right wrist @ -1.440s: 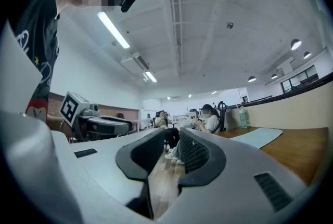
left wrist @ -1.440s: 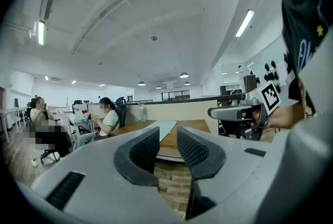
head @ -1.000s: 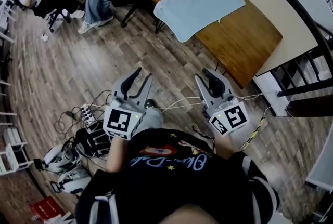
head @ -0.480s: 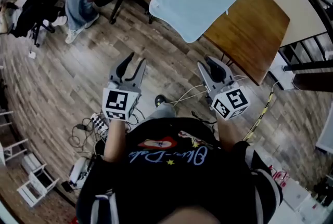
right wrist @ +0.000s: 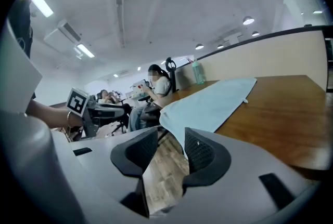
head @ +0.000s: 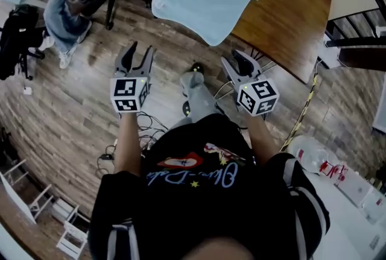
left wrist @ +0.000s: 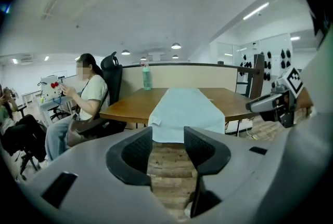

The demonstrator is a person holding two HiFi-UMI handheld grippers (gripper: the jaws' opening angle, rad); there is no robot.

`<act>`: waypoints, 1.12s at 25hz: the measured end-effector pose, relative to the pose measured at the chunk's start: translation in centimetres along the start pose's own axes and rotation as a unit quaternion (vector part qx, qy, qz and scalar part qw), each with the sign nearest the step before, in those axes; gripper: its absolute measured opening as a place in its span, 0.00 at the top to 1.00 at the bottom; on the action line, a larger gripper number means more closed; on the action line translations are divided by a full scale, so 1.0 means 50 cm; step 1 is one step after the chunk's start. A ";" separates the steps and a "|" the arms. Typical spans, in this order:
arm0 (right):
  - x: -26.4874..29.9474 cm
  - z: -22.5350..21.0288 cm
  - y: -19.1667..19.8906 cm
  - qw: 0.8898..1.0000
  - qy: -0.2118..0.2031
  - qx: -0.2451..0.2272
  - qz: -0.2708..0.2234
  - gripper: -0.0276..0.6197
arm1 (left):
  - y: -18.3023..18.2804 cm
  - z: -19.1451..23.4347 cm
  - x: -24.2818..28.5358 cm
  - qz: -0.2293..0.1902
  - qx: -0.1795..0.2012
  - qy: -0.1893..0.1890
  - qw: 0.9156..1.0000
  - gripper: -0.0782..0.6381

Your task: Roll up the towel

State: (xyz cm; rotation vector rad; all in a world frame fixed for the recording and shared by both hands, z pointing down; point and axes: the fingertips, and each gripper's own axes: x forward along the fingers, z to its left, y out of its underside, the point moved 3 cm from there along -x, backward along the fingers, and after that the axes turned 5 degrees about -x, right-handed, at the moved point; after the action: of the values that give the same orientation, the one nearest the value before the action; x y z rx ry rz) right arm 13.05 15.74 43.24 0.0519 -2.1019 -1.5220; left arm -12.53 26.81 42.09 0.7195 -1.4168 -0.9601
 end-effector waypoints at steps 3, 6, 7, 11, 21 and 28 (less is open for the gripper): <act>0.048 -0.039 0.049 0.999 0.024 0.035 0.019 0.72 | 0.022 0.035 0.071 0.025 0.001 0.004 1.000 0.65; 0.087 -0.068 0.100 0.995 0.051 0.081 0.038 0.70 | 0.045 0.070 0.149 0.060 0.009 0.024 0.998 0.63; 0.103 -0.079 0.115 0.993 0.055 0.094 0.043 0.70 | 0.052 0.082 0.178 0.069 0.008 0.028 0.997 0.63; 0.162 -0.112 0.161 0.986 0.052 0.151 0.043 0.70 | 0.079 0.130 0.293 0.101 0.004 0.039 0.994 0.62; 0.195 -0.101 0.203 0.972 0.048 0.226 0.035 0.87 | 0.098 0.160 0.402 0.147 -0.010 0.124 0.981 0.67; 0.176 -0.074 0.188 0.966 0.045 0.252 0.018 0.94 | 0.086 0.156 0.371 0.140 -0.047 0.172 0.974 0.86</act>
State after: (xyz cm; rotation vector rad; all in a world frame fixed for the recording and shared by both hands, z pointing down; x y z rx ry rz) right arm 9.75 12.99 55.93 0.2596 -2.3468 -0.9105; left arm -21.38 13.63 55.15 0.5650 -1.1231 -0.6426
